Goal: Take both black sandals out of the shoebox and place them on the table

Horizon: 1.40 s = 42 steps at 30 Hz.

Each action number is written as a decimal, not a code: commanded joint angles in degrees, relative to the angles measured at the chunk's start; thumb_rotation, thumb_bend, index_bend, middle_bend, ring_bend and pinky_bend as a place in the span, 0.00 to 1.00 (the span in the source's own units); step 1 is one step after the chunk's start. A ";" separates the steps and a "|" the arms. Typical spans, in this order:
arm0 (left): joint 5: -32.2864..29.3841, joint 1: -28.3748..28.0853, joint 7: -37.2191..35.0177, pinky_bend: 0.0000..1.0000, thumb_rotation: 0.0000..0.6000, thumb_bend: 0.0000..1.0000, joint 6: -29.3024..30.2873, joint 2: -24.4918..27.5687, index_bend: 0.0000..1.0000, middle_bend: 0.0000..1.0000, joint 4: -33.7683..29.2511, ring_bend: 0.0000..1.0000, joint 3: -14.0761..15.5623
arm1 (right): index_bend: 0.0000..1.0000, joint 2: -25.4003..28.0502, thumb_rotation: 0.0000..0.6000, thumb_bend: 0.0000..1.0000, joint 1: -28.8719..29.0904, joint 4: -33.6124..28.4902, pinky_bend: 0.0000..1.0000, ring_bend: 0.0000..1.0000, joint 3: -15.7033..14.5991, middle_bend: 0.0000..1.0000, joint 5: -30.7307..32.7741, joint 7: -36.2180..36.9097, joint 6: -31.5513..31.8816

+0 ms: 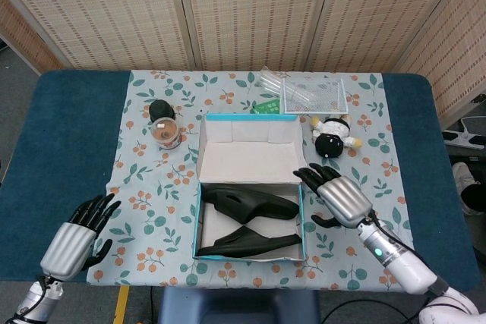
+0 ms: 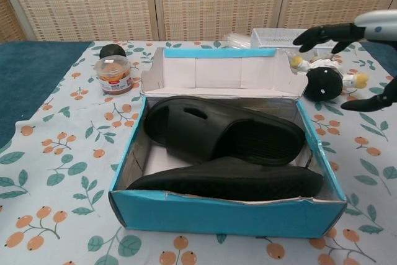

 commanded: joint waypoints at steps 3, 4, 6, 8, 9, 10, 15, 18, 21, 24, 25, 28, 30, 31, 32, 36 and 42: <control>-0.32 -1.98 3.68 0.14 1.00 0.45 -2.98 -0.75 0.00 0.00 -3.38 0.00 -0.68 | 0.08 -1.95 0.93 0.19 9.62 -3.08 0.17 0.00 1.01 0.08 14.38 -7.94 -8.09; -0.67 -2.17 3.63 0.14 1.00 0.46 -3.34 -0.93 0.00 0.00 -3.41 0.00 -0.78 | 0.09 -2.14 0.93 0.19 10.72 -3.29 0.18 0.00 0.89 0.09 16.11 -8.66 -8.46; -1.59 -2.48 3.56 0.14 1.00 0.46 -3.94 -1.34 0.00 0.00 -3.23 0.00 -1.09 | 0.12 -2.55 0.93 0.19 13.00 -3.81 0.21 0.00 0.33 0.12 19.47 -10.74 -8.39; -2.26 -2.74 3.38 0.14 1.00 0.45 -4.39 -1.53 0.00 0.00 -3.05 0.00 -1.27 | 0.13 -3.09 0.93 0.19 14.86 -4.28 0.21 0.00 -0.61 0.13 21.88 -13.47 -7.19; -2.36 -2.84 3.22 0.14 1.00 0.45 -4.52 -1.60 0.00 0.00 -2.92 0.00 -1.27 | 0.14 -3.35 0.93 0.19 15.59 -4.55 0.21 0.00 -1.04 0.13 23.01 -14.51 -6.64; -2.40 -2.94 3.06 0.14 1.00 0.45 -4.66 -1.68 0.00 0.00 -2.81 0.00 -1.22 | 0.14 -3.65 0.93 0.19 16.37 -4.82 0.21 0.00 -1.43 0.13 24.20 -15.43 -6.20; -1.98 -3.61 2.83 0.14 1.00 0.45 -5.75 -2.54 0.00 0.00 -2.41 0.00 -0.65 | 0.14 -6.33 0.93 0.19 20.87 -5.17 0.21 0.00 -3.18 0.14 30.68 -20.26 -3.10; -2.05 -4.12 3.04 0.14 1.00 0.46 -6.33 -2.98 0.00 0.00 -2.45 0.00 -0.72 | 0.14 -8.21 0.93 0.19 23.18 -4.94 0.21 0.00 -3.62 0.14 34.39 -21.97 -1.15; -2.16 -4.62 3.04 0.14 1.00 0.45 -6.71 -3.13 0.00 0.00 -2.65 0.00 -0.92 | 0.14 -9.69 0.93 0.19 25.04 -4.48 0.21 0.00 -3.86 0.14 37.42 -22.91 0.55; -2.40 -4.98 2.91 0.14 1.00 0.46 -6.93 -3.08 0.00 0.00 -2.78 0.00 -1.08 | 0.13 -10.96 0.93 0.19 26.57 -3.79 0.21 0.00 -4.45 0.14 40.07 -23.92 2.06; -2.51 -5.05 2.85 0.14 1.00 0.46 -6.98 -3.05 0.00 0.00 -2.77 0.00 -1.11 | 0.13 -11.34 0.93 0.19 27.04 -3.53 0.21 0.00 -4.60 0.14 40.87 -24.23 2.46; -2.87 -5.23 2.46 0.14 1.00 0.45 -7.08 -2.94 0.00 0.00 -2.61 0.00 -1.15 | 0.12 -12.54 0.92 0.19 28.57 -2.83 0.22 0.00 -5.07 0.14 43.39 -25.31 3.72; -3.08 -5.31 2.08 0.14 1.00 0.45 -7.09 -2.88 0.00 0.00 -2.37 0.00 -1.13 | 0.12 -13.21 0.93 0.19 29.62 -2.77 0.23 0.00 -5.33 0.14 44.97 -26.00 4.29; -3.18 -5.35 1.93 0.14 1.00 0.45 -7.09 -2.84 0.00 0.00 -2.28 0.00 -1.14 | 0.12 -13.42 0.93 0.19 30.07 -2.88 0.24 0.00 -5.42 0.14 45.55 -26.35 4.61; -3.28 -5.39 1.70 0.14 1.00 0.45 -7.09 -2.78 0.00 0.00 -2.18 0.00 -1.12 | 0.12 -13.69 0.92 0.19 30.65 -3.08 0.26 0.01 -5.58 0.14 46.15 -26.89 5.12; -3.45 -5.43 1.24 0.14 1.00 0.46 -6.86 -2.59 0.00 0.00 -1.83 0.00 -1.08 | 0.12 -14.45 0.93 0.19 32.08 -4.13 0.33 0.06 -6.25 0.15 47.51 -28.63 7.31; -3.57 -5.50 0.40 0.14 1.00 0.46 -6.80 -2.46 0.00 0.00 -1.27 0.00 -0.76 | 0.15 -15.34 0.92 0.19 33.18 -5.43 0.42 0.14 -7.38 0.22 49.04 -30.31 10.34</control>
